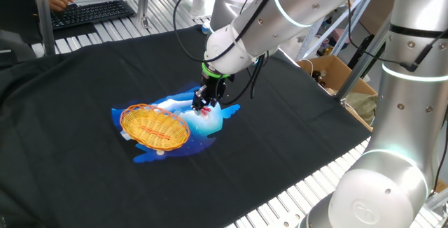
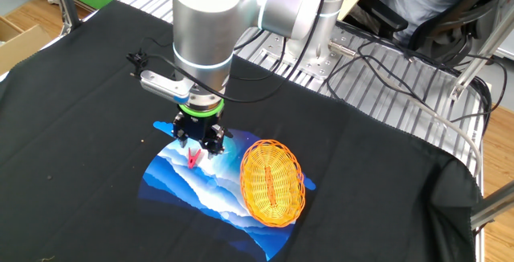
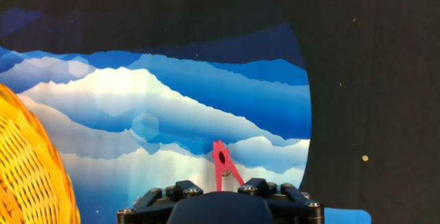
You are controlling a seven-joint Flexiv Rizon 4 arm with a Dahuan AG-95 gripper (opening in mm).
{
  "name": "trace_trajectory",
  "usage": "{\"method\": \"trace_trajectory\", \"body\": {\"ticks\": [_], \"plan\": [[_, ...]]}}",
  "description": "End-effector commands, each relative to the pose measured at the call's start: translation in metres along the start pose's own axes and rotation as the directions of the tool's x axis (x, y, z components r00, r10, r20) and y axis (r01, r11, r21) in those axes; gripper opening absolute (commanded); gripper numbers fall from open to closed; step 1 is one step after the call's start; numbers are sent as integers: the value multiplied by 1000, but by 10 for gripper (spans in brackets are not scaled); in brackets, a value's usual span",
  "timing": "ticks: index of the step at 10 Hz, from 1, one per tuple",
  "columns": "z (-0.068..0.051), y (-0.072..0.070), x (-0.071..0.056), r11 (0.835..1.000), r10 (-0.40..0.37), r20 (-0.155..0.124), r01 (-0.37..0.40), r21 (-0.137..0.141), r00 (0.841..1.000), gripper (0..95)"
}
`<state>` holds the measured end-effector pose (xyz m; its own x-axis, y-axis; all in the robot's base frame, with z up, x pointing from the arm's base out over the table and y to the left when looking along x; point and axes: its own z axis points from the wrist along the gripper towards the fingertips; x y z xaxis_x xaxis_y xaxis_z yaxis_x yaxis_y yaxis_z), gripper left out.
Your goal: Use a clamp
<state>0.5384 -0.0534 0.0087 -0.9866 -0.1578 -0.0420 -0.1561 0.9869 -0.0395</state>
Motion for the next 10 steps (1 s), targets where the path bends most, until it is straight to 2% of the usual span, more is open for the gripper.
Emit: {"method": "trace_trajectory", "body": {"ticks": [1,3,4,10], "plan": [[3,0,-1,1000,-22,-2,22,0,1000,760],[7,0,0,998,-56,-6,56,-9,998,760],[8,0,1,997,-75,-9,75,-8,997,570],[12,2,3,996,-85,-13,85,-1,996,570]]}}
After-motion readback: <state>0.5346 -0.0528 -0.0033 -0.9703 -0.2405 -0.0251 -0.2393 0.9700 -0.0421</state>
